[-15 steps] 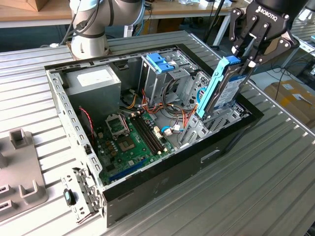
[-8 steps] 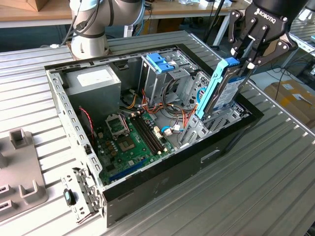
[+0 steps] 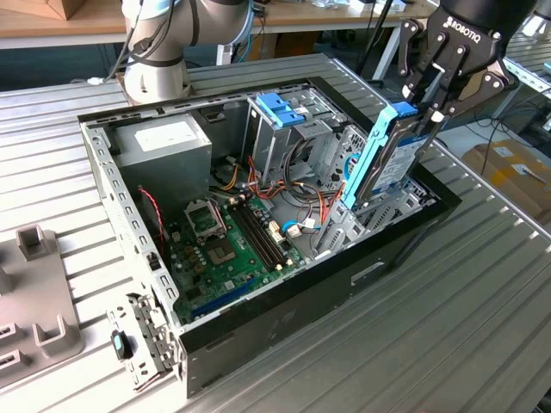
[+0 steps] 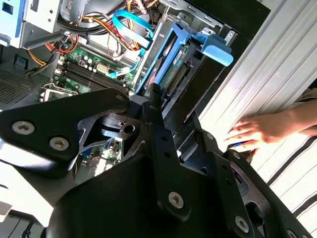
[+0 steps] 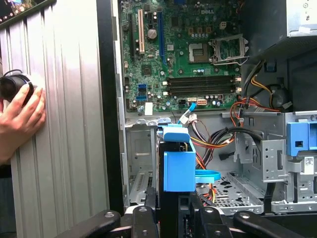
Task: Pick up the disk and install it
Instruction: 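Insert the disk into the insertion slot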
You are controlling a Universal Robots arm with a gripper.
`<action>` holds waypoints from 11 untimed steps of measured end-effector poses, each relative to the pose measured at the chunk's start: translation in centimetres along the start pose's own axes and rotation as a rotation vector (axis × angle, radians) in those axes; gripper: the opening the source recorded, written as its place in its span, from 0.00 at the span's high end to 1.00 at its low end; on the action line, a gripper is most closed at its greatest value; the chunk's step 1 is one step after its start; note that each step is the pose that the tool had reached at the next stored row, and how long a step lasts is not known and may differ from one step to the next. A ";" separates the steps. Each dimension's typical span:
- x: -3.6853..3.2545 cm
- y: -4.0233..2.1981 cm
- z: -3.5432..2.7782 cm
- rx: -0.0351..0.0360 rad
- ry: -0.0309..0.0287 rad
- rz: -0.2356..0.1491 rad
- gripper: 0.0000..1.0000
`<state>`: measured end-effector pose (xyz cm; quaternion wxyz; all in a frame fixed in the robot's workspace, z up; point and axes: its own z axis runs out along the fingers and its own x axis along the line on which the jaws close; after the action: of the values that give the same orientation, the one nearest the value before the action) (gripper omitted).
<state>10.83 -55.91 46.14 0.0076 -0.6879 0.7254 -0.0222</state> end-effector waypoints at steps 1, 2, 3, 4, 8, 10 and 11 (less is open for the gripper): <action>-0.01 0.00 0.03 0.0000 -0.0002 0.000 0.65; -0.01 0.01 0.06 0.0001 -0.0001 -0.002 0.65; -0.01 0.01 0.06 0.0000 -0.0001 -0.003 0.65; -0.01 0.01 0.06 0.0001 -0.0001 -0.003 0.65; -0.01 0.01 0.06 0.0002 -0.0004 -0.010 0.65; -0.01 0.01 0.07 0.0003 -0.0006 -0.014 0.65; -0.01 0.01 0.06 0.0003 -0.0006 -0.014 0.65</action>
<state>10.82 -55.90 46.08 0.0078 -0.6931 0.7205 -0.0222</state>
